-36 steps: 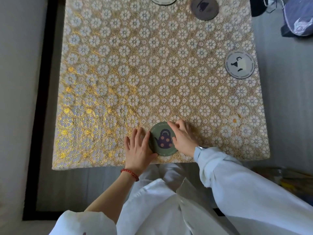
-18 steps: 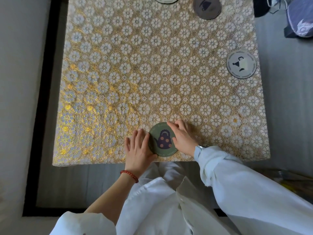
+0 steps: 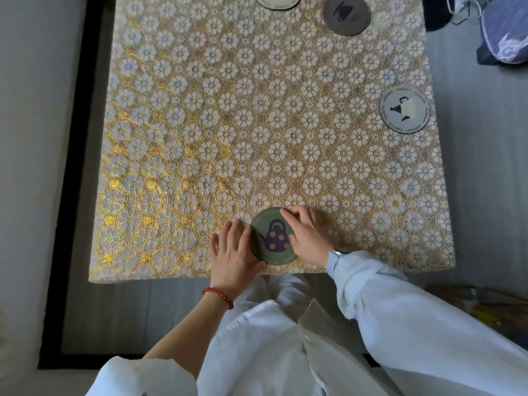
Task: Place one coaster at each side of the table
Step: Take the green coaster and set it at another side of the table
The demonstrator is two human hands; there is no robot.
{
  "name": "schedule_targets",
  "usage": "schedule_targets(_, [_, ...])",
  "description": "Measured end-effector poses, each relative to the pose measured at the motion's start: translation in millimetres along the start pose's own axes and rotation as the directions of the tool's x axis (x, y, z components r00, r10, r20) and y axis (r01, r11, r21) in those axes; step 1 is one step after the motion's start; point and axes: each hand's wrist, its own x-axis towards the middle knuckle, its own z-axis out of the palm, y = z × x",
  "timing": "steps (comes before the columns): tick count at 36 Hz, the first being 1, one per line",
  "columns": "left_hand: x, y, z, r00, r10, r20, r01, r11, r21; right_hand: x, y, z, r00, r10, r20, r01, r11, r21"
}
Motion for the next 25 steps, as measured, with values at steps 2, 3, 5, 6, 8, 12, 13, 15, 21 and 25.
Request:
schedule_targets(2, [2,-1,-4,1.0,0.009,0.013,-0.009,1.0,0.013,0,1,-2,1.0,-0.02,0.004,0.02,0.999,-0.042])
schedule_targets(3, [4,-2,-7,1.0,0.016,0.025,-0.017,1.0,0.015,0,2,-3,1.0,-0.028,0.012,0.028,0.998,-0.05])
schedule_targets(5, [7,-4,-17,0.998,0.033,0.052,-0.035,0.998,0.05,0,3,-8,0.999,-0.037,0.013,0.038,0.998,-0.054])
schedule_targets(6, [9,-5,-22,0.997,0.049,0.055,-0.054,0.995,0.087,1,4,-10,0.999,-0.037,0.004,0.037,0.998,-0.054])
schedule_targets(8, [14,-7,-32,0.995,0.079,0.052,-0.086,0.985,0.15,4,6,-14,0.999,-0.029,-0.014,0.029,1.0,-0.013])
schedule_targets(12, [45,-3,-58,0.996,0.084,0.002,-0.083,0.98,0.18,19,8,-36,0.999,0.003,0.036,-0.01,0.982,0.187])
schedule_targets(13, [57,0,-64,0.997,0.08,0.0,-0.078,0.979,0.191,24,11,-43,0.999,0.011,0.031,-0.017,0.981,0.195])
schedule_targets(15, [82,10,-77,0.997,0.072,0.017,-0.074,0.977,0.202,35,18,-58,0.999,0.039,0.01,-0.04,0.977,0.21])
schedule_targets(21, [168,58,-124,0.997,0.079,0.011,-0.08,0.978,0.192,82,50,-118,0.989,0.084,-0.125,-0.062,0.984,0.169])
schedule_targets(25, [232,91,-147,0.997,0.071,0.027,-0.075,0.985,0.153,133,81,-163,0.975,0.095,-0.201,-0.065,0.987,0.149])
